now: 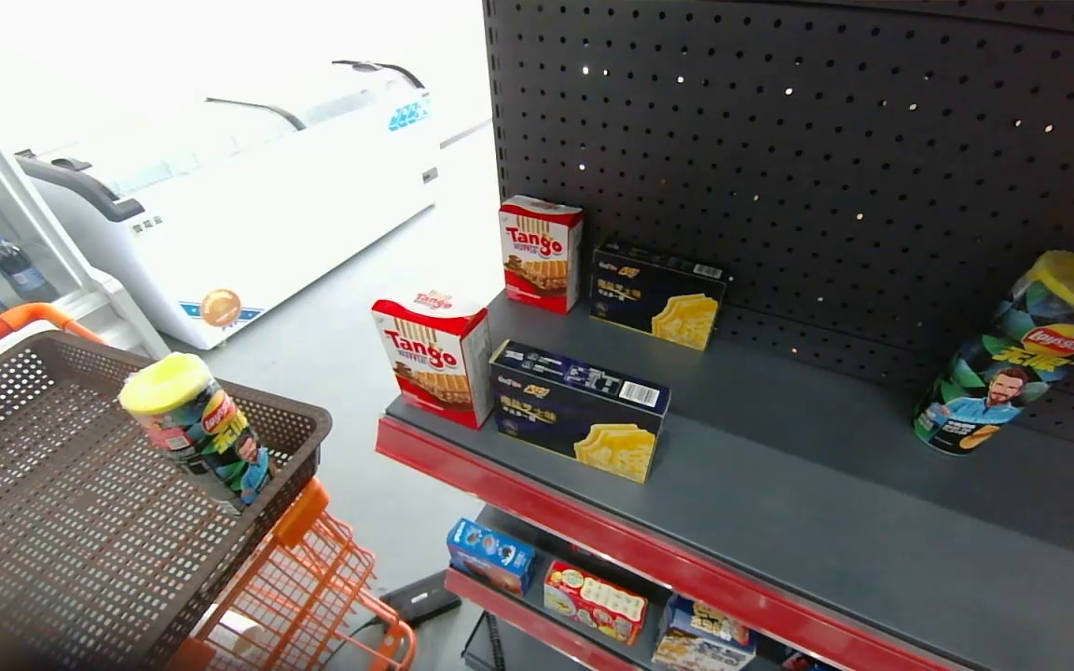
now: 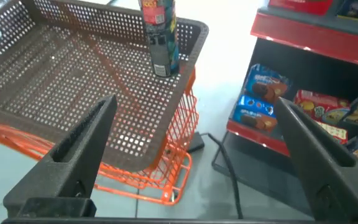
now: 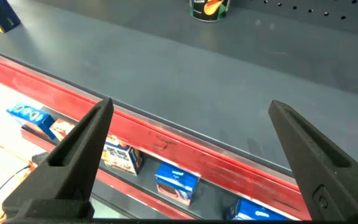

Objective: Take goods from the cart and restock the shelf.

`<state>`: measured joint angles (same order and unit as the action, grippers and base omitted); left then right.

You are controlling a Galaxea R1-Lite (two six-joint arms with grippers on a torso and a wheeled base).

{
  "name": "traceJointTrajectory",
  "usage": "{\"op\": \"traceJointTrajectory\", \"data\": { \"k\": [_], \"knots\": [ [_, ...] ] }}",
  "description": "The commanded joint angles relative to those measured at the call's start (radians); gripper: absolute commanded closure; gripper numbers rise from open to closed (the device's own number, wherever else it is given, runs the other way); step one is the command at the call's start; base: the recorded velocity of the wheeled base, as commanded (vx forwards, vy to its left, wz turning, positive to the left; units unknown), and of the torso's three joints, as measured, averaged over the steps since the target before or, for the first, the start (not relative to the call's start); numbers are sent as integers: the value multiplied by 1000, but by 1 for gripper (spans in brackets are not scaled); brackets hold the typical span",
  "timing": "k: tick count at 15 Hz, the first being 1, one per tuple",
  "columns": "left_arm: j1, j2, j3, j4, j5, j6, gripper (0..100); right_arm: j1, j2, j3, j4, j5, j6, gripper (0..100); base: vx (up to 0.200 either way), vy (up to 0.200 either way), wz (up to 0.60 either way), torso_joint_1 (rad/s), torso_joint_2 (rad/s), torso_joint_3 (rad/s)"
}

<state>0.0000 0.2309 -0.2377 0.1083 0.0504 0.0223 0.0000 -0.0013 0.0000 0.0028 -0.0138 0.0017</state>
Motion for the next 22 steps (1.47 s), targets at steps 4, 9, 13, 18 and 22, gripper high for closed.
{"op": "traceJointTrajectory", "data": {
  "k": [4,9,13,18,22],
  "knots": [
    [169,363,-26,-85,-89,-90,0,0,1,0,0,0,0,0,0,0,0,0,0,0],
    [345,621,-22,-272,-215,25,0,0,1,0,0,0,0,0,0,0,0,0,0,0],
    [290,872,3,-533,-182,64,0,0,1,0,0,0,0,0,0,0,0,0,0,0],
    [270,1170,46,-960,-187,74,0,0,1,0,0,0,0,0,0,0,0,0,0,0],
    [273,1392,37,-1210,-185,62,0,0,1,0,0,0,1,0,0,0,0,0,0,0]
  ]
}}
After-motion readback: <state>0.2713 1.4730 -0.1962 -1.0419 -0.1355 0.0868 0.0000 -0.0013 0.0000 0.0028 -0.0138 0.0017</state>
